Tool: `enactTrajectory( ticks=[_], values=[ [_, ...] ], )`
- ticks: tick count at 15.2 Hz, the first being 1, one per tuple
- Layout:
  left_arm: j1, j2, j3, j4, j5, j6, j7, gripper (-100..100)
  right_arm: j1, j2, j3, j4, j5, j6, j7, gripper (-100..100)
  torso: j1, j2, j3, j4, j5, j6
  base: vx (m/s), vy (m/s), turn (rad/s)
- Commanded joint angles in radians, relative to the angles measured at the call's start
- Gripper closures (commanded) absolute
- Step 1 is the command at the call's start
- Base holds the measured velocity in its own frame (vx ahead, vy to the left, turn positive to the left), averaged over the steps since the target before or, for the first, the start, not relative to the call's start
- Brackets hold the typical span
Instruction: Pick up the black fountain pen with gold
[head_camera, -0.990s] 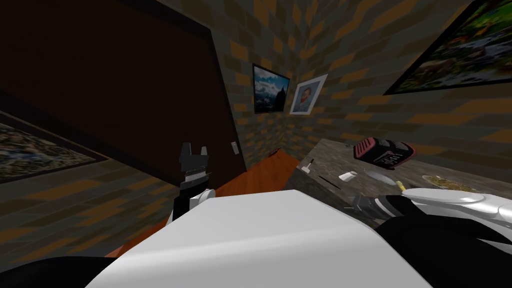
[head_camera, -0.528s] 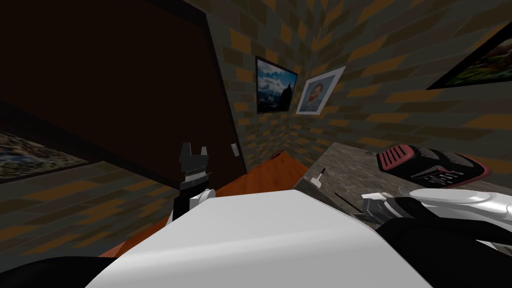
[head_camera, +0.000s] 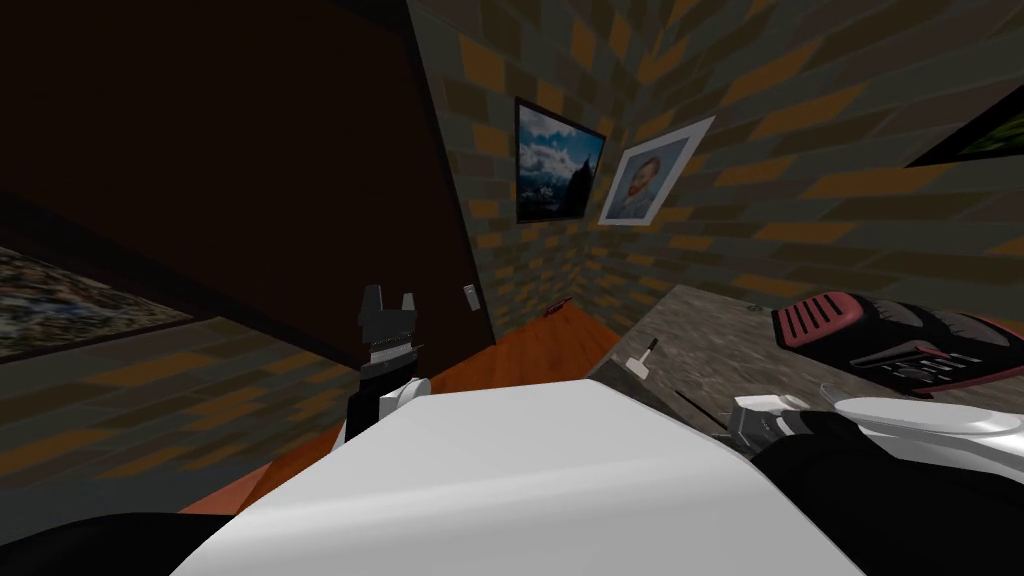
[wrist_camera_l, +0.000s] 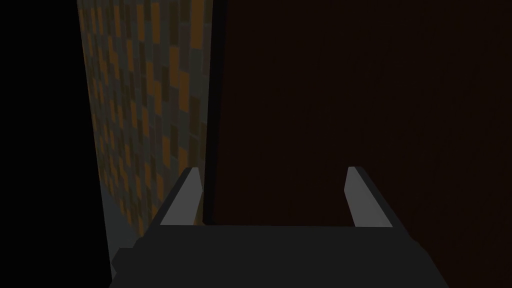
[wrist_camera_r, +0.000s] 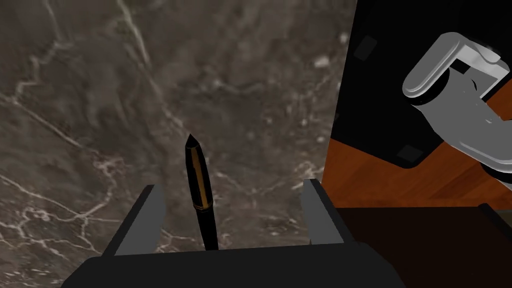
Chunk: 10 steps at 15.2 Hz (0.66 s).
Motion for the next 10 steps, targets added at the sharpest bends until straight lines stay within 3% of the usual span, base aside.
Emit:
enactTrajectory(
  ticks=[1,4,5,9,10],
  values=[
    [0.0,0.0,0.0,0.0,0.0,0.0,0.0,0,0.0,0.0,0.0,0.0,0.0,0.0,0.0,100,0.0,0.0,0.0,0.0,0.0,0.0,0.0,0.0,0.0],
    [0.0,0.0,0.0,0.0,0.0,0.0,0.0,0,-0.001,-0.002,-0.002,0.002,0.0,0.002,0.0,100,-0.001,0.0,-0.001,-0.001,-0.003,0.001,0.0,-0.004,0.003],
    [0.0,0.0,0.0,0.0,0.0,0.0,0.0,0,0.007,-0.039,-0.008,-0.002,-0.01,-0.018,-0.014,100,-0.001,-0.001,-0.001,-0.001,-0.004,0.001,0.01,0.006,-0.099],
    [0.0,0.0,0.0,0.0,0.0,0.0,0.0,0,0.019,-0.094,-0.019,-0.009,-0.026,-0.038,-0.031,100,0.0,-0.002,-0.002,-0.001,-0.003,0.001,0.02,0.012,-0.093],
    [0.0,0.0,0.0,0.0,0.0,0.0,0.0,0,0.012,-0.077,-0.013,-0.005,-0.018,-0.032,-0.027,100,0.0,-0.003,-0.002,-0.001,-0.003,0.001,0.011,0.004,-0.011]
  ],
)
